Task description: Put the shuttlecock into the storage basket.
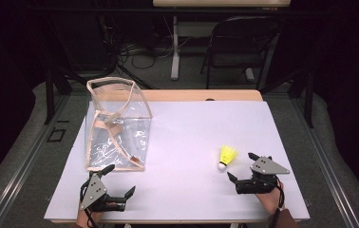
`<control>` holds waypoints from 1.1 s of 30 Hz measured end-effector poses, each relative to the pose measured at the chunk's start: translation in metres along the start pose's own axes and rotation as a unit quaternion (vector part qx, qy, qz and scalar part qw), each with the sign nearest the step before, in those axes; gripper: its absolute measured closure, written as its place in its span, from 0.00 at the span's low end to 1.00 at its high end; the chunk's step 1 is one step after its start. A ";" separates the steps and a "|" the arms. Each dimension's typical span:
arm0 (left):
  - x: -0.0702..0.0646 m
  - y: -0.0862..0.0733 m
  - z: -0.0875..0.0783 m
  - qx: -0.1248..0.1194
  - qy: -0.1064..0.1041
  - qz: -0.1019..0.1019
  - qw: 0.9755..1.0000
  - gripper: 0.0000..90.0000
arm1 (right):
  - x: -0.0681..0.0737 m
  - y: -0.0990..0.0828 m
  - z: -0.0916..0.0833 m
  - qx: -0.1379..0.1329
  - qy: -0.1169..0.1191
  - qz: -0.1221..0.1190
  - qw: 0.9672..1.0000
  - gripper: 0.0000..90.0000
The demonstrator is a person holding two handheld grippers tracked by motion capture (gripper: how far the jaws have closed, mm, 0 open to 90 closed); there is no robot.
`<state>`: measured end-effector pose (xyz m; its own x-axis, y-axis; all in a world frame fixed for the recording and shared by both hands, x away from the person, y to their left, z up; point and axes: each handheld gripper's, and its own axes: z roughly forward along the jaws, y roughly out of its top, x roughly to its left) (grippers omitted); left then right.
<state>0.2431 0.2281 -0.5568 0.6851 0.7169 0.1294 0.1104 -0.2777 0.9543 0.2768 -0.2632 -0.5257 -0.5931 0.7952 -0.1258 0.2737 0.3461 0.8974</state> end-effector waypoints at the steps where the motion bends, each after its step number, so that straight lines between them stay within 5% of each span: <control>1: 0.000 0.000 0.000 0.000 0.000 0.000 1.000 0.00 | 0.000 0.001 0.000 0.001 0.000 0.000 1.000 0.00; 33: 0.001 0.001 0.002 -0.001 -0.004 0.000 1.000 0.00 | -0.016 0.029 0.012 0.038 0.022 -0.004 0.999 0.00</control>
<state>0.2449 0.2271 -0.5567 0.6905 0.7119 0.1282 0.1089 -0.2775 0.9545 0.3036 -0.2598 -0.5031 -0.6272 0.7706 -0.1131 0.3240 0.3902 0.8618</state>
